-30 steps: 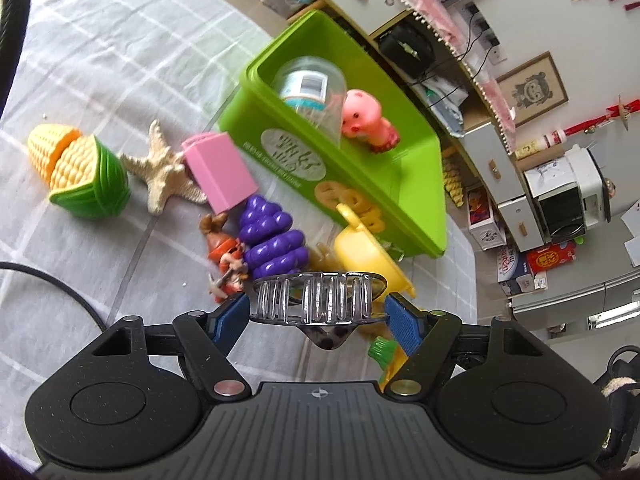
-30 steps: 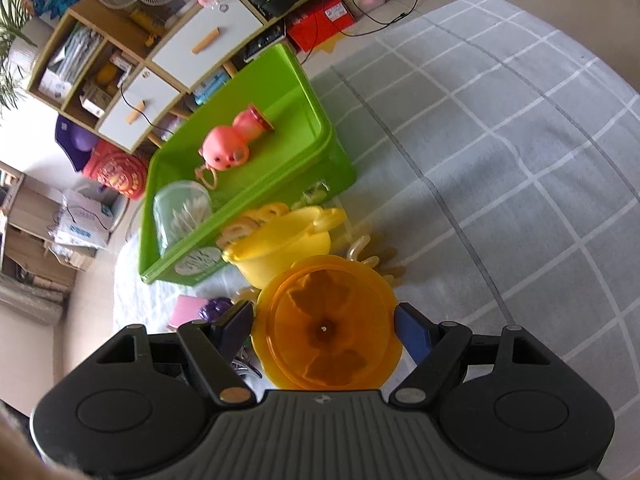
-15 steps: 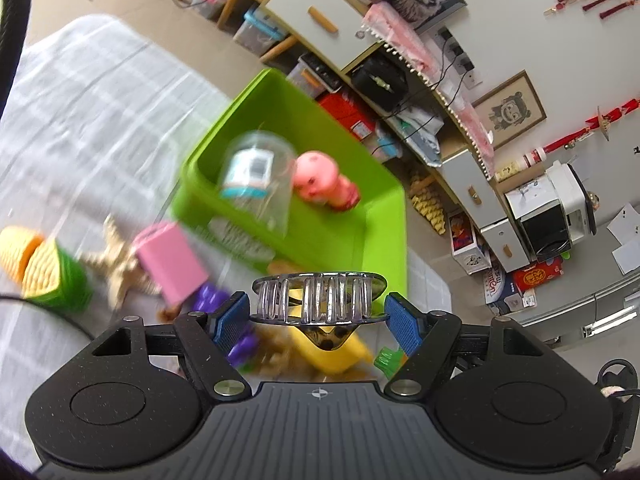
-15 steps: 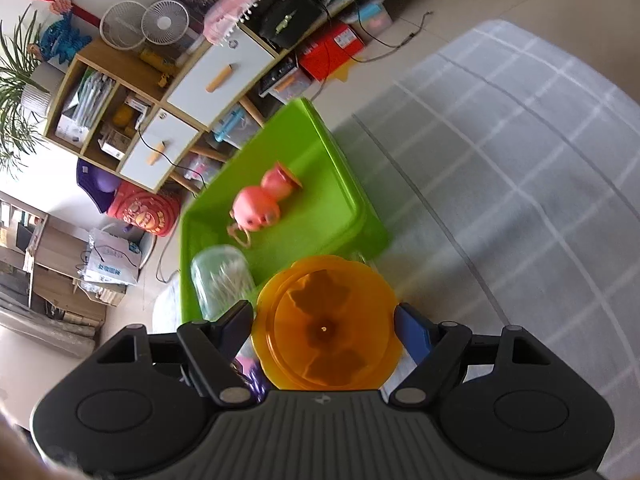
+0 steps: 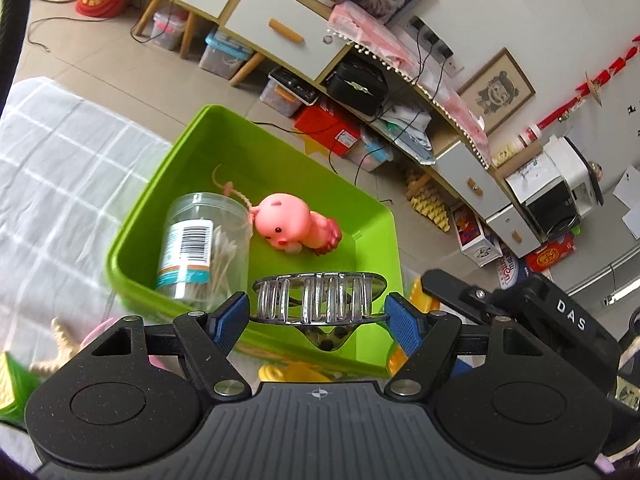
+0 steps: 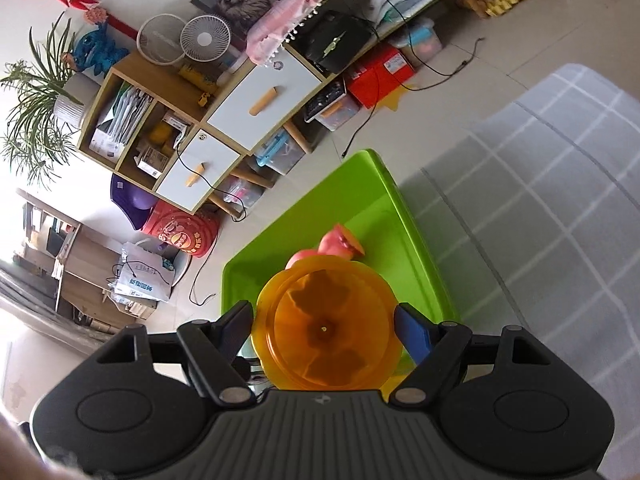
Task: Organize rigid objects
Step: 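Carry the orange toy and hair clip into the green bin and release both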
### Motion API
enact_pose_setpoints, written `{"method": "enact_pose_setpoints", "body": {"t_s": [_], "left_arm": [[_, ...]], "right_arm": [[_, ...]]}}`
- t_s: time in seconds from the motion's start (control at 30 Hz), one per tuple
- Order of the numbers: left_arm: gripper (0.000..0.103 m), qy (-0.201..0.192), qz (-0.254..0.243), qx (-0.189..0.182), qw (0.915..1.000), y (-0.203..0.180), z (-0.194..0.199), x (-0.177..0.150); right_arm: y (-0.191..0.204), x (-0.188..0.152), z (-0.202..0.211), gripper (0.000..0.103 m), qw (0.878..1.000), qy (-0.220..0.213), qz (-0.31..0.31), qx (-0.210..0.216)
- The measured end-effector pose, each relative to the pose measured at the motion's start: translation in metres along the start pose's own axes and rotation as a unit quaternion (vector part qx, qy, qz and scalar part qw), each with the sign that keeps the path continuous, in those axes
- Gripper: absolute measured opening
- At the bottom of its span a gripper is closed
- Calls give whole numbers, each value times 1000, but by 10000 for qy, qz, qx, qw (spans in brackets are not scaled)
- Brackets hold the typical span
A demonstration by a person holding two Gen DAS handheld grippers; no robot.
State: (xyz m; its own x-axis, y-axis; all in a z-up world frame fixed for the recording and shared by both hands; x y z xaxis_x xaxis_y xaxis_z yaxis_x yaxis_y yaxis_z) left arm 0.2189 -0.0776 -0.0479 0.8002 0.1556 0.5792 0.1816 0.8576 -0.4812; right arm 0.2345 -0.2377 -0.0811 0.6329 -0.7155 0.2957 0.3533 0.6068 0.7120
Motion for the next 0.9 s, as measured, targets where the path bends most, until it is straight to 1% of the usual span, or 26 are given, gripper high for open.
{"method": "enact_pose_setpoints", "body": {"t_s": [0.27,0.7,0.73,0.77,0.8,0.83,0.9], "left_arm": [[76,96,-233,52,9997,2,-21,0],[77,-51,-450,54,9990,3,-27,4],[79,-51,-444,35,9990,3,-26,4],[83,-36,-421,-14,9991,2,-26,4],[85,-16,-382,-85,9992,2,-26,3],[88,-16,-340,-139,9993,3,-26,3],[92,-82,-310,-131,9994,3,-22,4]], "right_arm": [[-7,10,-19,63,10000,-32,56,12],[-10,7,-19,65,9999,-17,153,66],[-10,7,-18,65,9999,-14,134,84],[-10,7,-17,67,9999,-8,118,93],[-10,7,-17,72,9999,6,95,112],[-10,7,-15,75,9999,0,73,117],[-9,7,-12,75,9999,-35,60,152]]}}
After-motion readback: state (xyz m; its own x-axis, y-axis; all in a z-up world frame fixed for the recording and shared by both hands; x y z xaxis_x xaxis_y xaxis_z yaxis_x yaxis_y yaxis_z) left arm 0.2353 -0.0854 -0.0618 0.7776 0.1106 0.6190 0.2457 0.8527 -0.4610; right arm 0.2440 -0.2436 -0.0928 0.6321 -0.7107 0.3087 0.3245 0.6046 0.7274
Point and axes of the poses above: each gripper's, at about its wrist camera, not at the fingertips, and z roughly against the way its jaws point, y to its left, x to its top, the point moved 9 cm from there along -z, roughly the way its jaws point, and after that the axes turned 10 degrees about -z, right-handed, at the moved point
